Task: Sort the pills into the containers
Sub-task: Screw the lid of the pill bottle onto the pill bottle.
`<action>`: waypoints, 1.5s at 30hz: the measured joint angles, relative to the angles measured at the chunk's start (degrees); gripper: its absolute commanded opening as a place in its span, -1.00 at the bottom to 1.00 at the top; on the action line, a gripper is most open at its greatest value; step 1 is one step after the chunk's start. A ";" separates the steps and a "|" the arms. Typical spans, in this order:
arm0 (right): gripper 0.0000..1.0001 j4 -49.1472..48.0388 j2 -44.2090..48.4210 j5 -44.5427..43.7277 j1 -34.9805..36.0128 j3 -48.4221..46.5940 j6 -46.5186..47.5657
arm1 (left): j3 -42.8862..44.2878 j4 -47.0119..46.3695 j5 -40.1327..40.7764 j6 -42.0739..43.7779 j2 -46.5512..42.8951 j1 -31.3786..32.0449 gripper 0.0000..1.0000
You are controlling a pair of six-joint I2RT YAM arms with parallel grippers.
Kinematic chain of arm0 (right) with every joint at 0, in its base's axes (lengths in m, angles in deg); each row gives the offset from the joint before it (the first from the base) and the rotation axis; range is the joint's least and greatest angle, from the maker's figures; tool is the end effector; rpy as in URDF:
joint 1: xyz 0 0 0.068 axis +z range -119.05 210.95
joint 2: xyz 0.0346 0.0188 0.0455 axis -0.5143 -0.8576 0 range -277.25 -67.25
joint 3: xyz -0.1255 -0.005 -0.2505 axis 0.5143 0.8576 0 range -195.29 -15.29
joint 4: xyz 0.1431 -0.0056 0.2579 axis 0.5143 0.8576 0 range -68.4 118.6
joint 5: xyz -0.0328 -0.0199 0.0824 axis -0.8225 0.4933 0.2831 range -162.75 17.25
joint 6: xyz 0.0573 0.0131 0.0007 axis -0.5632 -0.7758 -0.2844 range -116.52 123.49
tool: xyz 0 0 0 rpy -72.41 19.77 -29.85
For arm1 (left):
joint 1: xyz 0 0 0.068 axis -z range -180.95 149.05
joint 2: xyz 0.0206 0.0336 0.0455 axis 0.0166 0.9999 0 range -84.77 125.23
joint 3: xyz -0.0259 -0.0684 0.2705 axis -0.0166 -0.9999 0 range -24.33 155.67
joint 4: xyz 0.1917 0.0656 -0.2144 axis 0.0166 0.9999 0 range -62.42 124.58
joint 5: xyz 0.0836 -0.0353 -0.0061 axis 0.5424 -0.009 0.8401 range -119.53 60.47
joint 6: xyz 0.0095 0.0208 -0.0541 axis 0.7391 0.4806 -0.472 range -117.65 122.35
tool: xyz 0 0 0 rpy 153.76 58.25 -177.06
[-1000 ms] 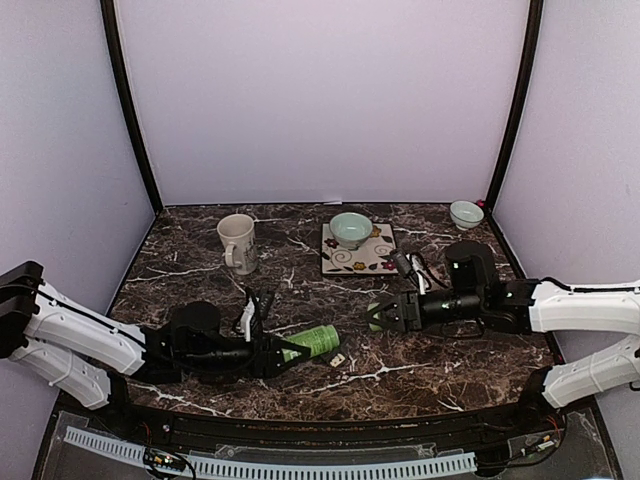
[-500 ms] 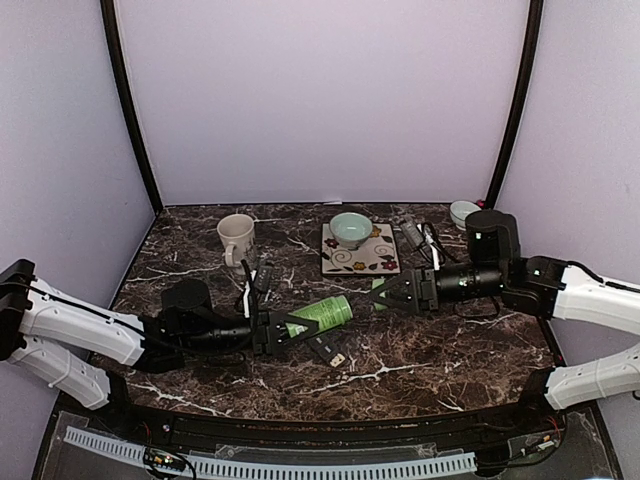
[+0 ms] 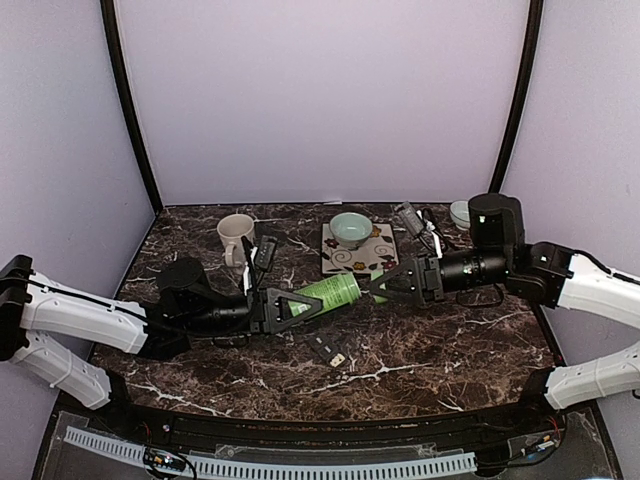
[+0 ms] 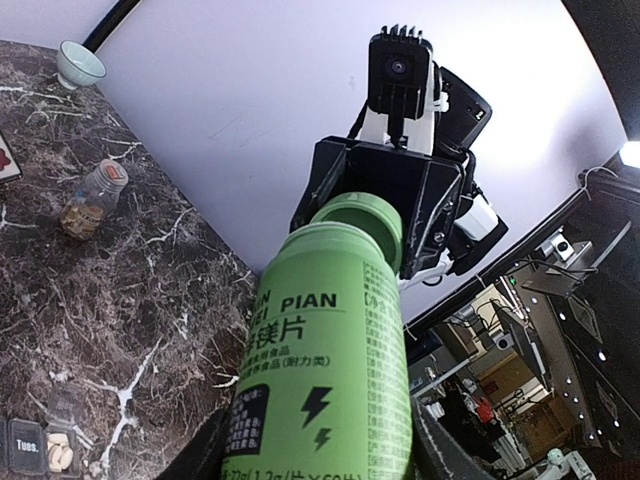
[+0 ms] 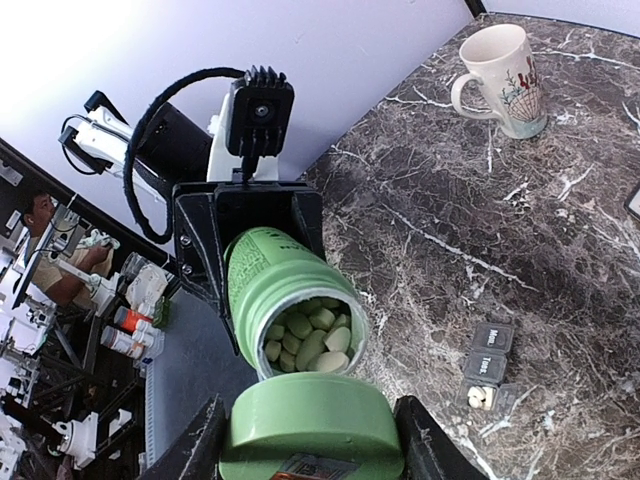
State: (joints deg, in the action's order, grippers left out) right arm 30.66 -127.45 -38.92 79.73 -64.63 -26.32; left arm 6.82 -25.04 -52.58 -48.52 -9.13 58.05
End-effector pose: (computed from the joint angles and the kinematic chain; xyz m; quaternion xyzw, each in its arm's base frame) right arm 0.1632 0.2222 0.3180 -0.2939 0.7451 0.5322 0.2743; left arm 0.1437 -0.2716 0.2389 0.1961 0.6296 -0.6811 0.3181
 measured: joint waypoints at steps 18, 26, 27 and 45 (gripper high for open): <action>-0.25 0.66 -1.99 3.91 0.37 -1.77 0.72 | 3.39 -3.32 -6.95 -4.02 5.11 -1.62 -1.00; -0.24 0.87 -2.58 4.81 0.37 -2.84 0.81 | 4.26 -3.56 -8.92 -5.09 6.19 -1.88 -1.00; -0.24 0.87 -2.58 4.90 0.37 -2.84 0.81 | 4.28 -3.61 -9.09 -5.27 6.23 -1.97 -1.00; -0.24 0.87 -2.93 4.94 0.35 -2.97 1.88 | 4.28 -4.17 -10.16 -6.36 6.54 -2.38 -1.00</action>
State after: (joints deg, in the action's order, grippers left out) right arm 31.53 -130.38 -33.98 80.08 -67.61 -24.44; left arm 11.11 -29.21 -62.74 -54.88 -2.59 55.67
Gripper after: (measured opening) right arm 0.484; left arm 0.531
